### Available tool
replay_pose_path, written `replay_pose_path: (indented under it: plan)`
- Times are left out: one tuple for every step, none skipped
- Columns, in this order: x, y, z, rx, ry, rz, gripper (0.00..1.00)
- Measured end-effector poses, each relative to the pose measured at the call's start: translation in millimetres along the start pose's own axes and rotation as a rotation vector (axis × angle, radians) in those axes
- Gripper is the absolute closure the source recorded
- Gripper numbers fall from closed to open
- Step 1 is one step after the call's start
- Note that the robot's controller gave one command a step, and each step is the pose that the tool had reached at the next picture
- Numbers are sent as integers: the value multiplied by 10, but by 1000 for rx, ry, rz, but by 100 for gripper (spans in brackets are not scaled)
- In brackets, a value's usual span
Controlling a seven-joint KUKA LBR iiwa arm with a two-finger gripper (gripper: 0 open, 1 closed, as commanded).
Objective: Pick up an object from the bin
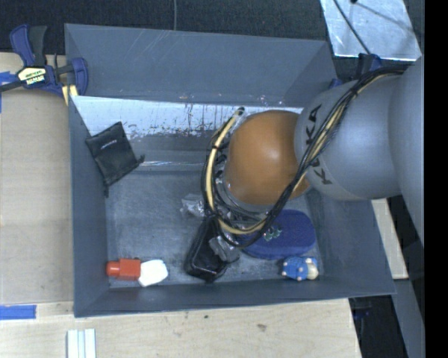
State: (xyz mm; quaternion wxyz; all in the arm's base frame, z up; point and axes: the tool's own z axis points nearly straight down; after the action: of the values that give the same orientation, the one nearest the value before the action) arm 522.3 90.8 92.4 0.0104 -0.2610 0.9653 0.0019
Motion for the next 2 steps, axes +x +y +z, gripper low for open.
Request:
replay_pose_path:
  plan:
    - [-44,8,-49,1,-11,-1,100]
    - [358,-128,-1666,3,10,27,100]
